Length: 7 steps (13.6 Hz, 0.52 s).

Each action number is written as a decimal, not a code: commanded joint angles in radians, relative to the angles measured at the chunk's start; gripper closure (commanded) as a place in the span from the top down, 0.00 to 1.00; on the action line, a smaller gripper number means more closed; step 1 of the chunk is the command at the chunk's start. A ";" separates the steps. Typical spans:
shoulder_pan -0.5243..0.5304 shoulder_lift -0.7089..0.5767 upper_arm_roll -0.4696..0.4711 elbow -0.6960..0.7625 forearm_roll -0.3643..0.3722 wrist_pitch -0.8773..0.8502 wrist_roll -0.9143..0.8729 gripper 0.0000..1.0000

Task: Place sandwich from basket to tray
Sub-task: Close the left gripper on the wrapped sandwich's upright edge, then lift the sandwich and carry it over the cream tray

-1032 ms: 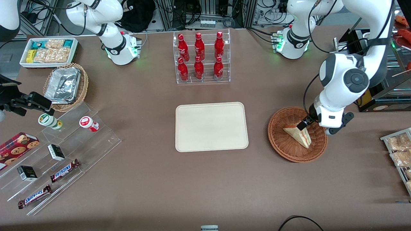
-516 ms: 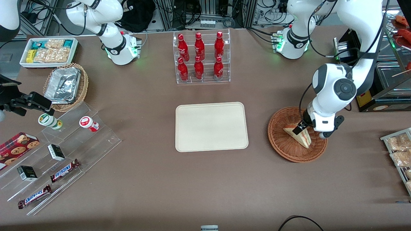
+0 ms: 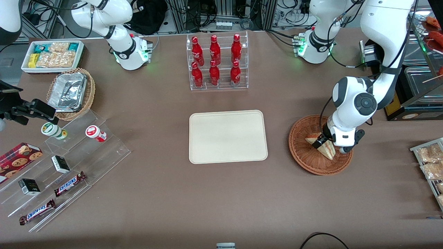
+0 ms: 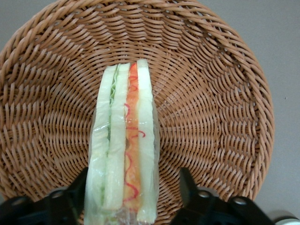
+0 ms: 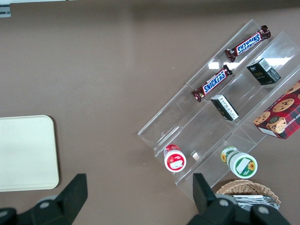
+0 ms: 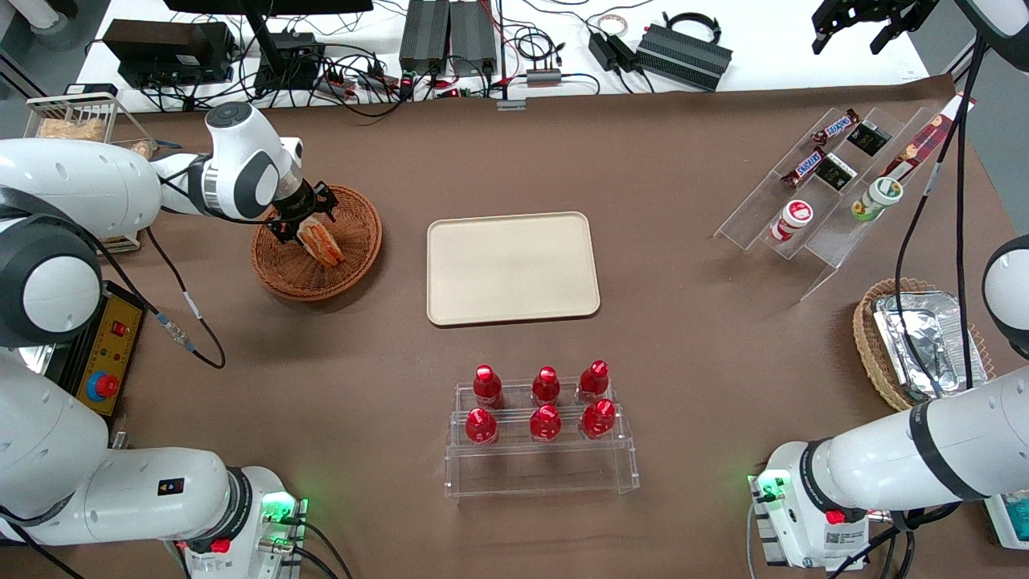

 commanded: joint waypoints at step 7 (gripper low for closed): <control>-0.036 -0.071 -0.001 0.190 0.012 -0.301 -0.011 0.11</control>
